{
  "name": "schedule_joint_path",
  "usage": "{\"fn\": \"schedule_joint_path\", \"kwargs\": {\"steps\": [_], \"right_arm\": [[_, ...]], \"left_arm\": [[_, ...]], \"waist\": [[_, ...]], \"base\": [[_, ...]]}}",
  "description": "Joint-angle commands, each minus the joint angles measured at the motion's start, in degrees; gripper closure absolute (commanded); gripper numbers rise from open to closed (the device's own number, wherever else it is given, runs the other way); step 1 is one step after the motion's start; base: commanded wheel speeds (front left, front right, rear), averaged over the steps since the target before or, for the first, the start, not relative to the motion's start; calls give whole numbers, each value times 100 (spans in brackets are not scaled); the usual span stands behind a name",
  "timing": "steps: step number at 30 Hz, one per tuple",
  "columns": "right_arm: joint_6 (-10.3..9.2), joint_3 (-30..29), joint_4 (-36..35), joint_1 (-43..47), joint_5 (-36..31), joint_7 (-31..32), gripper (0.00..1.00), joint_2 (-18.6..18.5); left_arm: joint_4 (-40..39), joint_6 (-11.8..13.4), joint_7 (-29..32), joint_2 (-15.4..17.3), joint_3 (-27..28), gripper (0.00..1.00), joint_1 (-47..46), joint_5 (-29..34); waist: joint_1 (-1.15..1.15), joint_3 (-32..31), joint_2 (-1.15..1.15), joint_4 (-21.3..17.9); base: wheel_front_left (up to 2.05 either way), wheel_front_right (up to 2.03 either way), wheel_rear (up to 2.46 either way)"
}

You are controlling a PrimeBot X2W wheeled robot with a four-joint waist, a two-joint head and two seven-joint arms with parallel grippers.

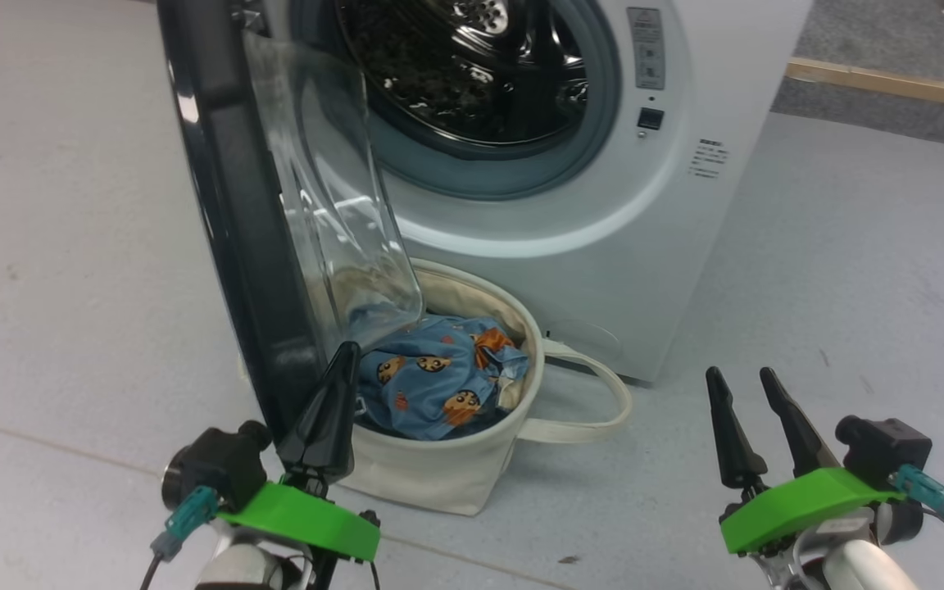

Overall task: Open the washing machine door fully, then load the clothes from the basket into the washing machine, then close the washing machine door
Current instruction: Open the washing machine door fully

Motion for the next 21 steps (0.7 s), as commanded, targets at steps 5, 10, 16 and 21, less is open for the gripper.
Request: {"fn": "schedule_joint_path", "kwargs": {"steps": [5,10,16,21], "right_arm": [[5,92,-171,-64,61,-71,0,-43],[5,98,-196,-51,63,-71,0,2],[5,99,-197,-28,70,-71,0,57],[5,108,-191,-38,71,-71,0,81]], "left_arm": [[-66,146,-37,74,349,100,-198,-68],[-55,252,-24,215,506,100,-151,-104],[-89,377,32,438,768,100,-32,-197],[-95,479,72,722,1102,100,8,-307]], "waist": [[0,1,0,266],[0,8,0,475],[0,30,0,634],[0,55,0,678]], "base": [[0,0,0],[0,0,0],[0,0,0],[0,0,0]]}}
